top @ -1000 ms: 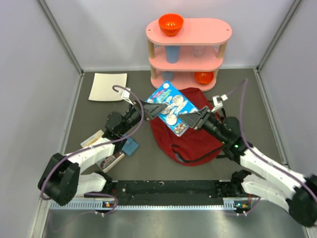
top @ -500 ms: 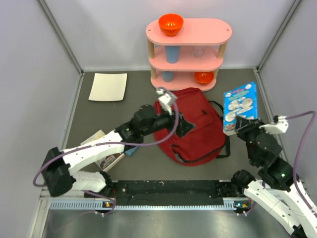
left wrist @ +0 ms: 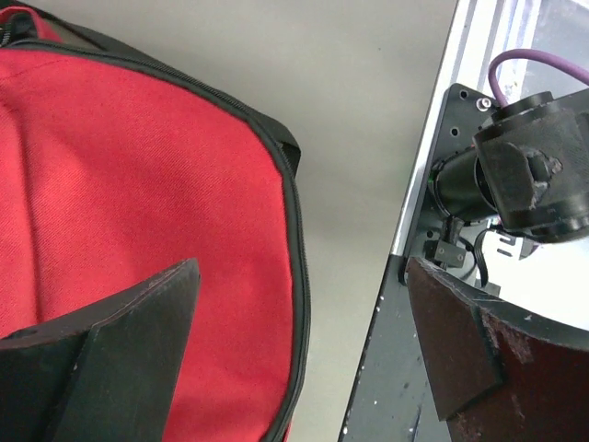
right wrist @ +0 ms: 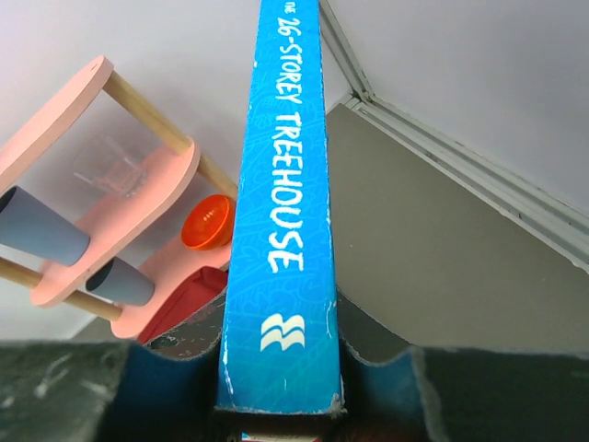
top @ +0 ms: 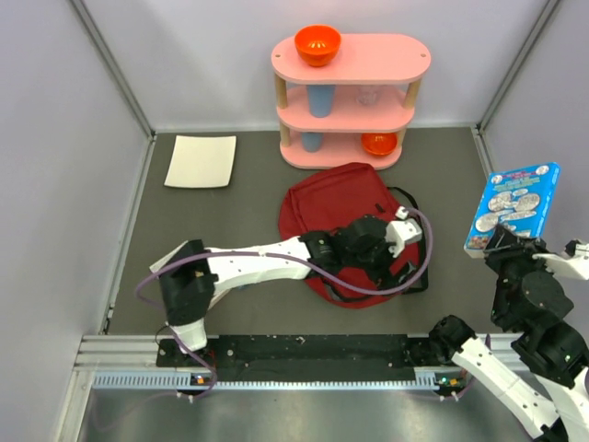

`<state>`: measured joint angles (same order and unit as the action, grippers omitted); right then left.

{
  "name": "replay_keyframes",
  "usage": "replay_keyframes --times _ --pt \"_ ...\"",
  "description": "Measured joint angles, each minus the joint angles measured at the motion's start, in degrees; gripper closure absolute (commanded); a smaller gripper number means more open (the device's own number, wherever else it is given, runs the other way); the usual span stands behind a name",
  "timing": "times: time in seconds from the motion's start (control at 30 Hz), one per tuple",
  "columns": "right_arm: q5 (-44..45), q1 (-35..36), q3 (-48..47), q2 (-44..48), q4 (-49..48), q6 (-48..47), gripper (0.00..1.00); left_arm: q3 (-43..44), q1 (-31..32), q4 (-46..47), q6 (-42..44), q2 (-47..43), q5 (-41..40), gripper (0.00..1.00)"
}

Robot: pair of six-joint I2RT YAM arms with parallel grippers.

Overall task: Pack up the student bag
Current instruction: Place the book in the student bag.

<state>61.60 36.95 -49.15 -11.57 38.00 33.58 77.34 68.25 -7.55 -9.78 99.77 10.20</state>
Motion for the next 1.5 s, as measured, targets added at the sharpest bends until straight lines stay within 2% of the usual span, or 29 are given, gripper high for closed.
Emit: replay_keyframes --times 0.17,0.27,0.3,0.4,0.43,0.53,0.87,0.93,0.97,1.1,1.5 --pt "-1.1 0.0 0.0 -0.1 1.2 0.2 1.0 7.8 1.0 -4.3 -0.1 7.9 -0.7 0.08" --pt "-1.8 0.0 0.0 -0.3 1.7 0.5 1.0 9.1 1.0 -6.0 -0.9 10.5 -2.0 0.16" --pt "-1.9 0.0 0.0 -0.3 1.9 0.6 1.0 9.2 1.0 -6.6 -1.1 11.2 -2.4 0.23" --pt "-2.1 0.0 0.0 -0.3 2.3 1.0 1.0 9.2 0.9 -8.2 -2.0 12.6 -3.8 0.33" --pt "-2.2 0.0 0.0 -0.3 2.4 1.1 1.0 9.2 0.9 -8.6 -2.2 12.8 -4.1 0.43" --pt "-2.4 0.0 0.1 -0.3 2.4 1.6 1.0 9.2 0.9 -9.2 -2.6 12.9 -5.3 0.52" --pt "-3.5 0.0 1.2 -0.3 3.0 3.0 1.0 9.2 0.9 -9.4 -2.7 12.4 -8.3 0.64" --pt "-3.7 0.0 1.2 -0.3 3.1 3.2 1.0 9.2 0.9 -9.5 -2.7 11.9 -8.7 0.77" --pt "-3.8 0.0 1.2 -0.3 3.1 3.4 1.0 9.2 0.9 -9.5 -2.7 11.7 -9.1 0.87" --pt "-4.3 0.0 1.2 -0.3 3.5 3.8 1.0 9.2 0.7 -9.6 -2.6 10.4 -10.5 1.0" --pt "-5.1 0.0 1.2 -2.5 4.2 5.3 1.0 6.7 -2.6 -10.2 -2.5 3.3 -14.2 1.0"
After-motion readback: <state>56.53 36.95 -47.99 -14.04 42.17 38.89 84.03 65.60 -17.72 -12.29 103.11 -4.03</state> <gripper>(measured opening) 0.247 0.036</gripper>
